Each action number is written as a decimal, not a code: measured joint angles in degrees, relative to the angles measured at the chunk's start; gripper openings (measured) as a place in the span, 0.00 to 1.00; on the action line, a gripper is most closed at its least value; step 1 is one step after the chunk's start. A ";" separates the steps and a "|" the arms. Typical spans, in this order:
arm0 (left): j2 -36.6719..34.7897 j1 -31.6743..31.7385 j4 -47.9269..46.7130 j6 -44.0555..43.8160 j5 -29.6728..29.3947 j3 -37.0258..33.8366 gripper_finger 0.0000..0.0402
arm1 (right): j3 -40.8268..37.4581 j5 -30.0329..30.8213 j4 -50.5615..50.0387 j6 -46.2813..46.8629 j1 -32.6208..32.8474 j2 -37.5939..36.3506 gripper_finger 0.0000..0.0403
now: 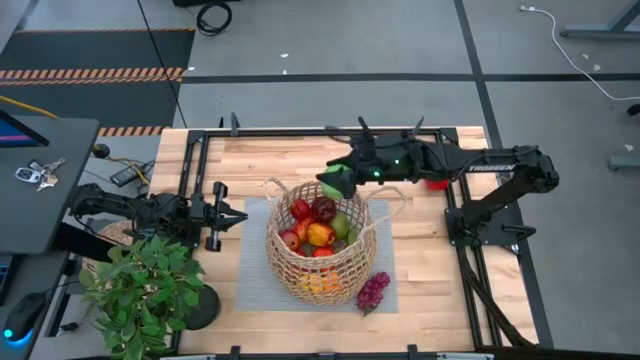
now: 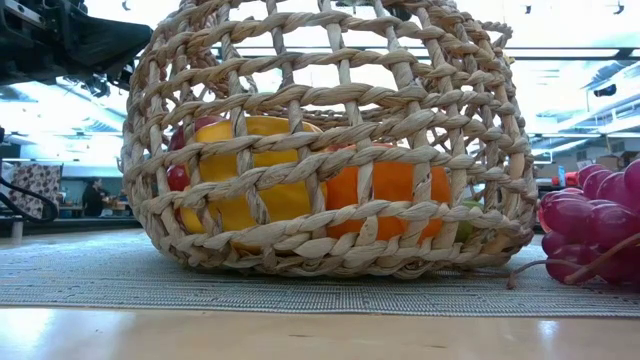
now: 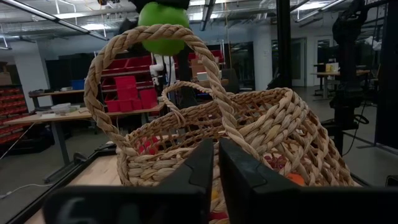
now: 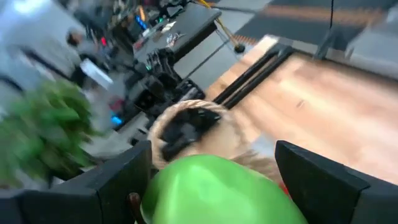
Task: Build produce basket
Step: Put the green apple into the brown basket, then put the red apple into the brown basket
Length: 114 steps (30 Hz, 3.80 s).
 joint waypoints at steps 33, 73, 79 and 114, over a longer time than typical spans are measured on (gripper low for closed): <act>0.00 -0.01 0.00 0.00 0.00 0.01 0.08 | 0.00 -2.58 23.83 58.84 -0.21 -0.01 0.86; 0.01 0.00 0.01 0.00 0.02 0.00 0.08 | -0.02 -6.95 11.90 -35.69 -0.79 3.19 0.86; 0.00 0.00 0.03 0.02 0.00 0.00 0.07 | -0.07 -7.65 3.04 -35.20 -0.75 10.01 0.86; 0.00 0.00 0.00 0.00 0.00 -0.01 0.07 | 3.01 -11.78 -2.95 -45.31 -0.84 21.31 0.97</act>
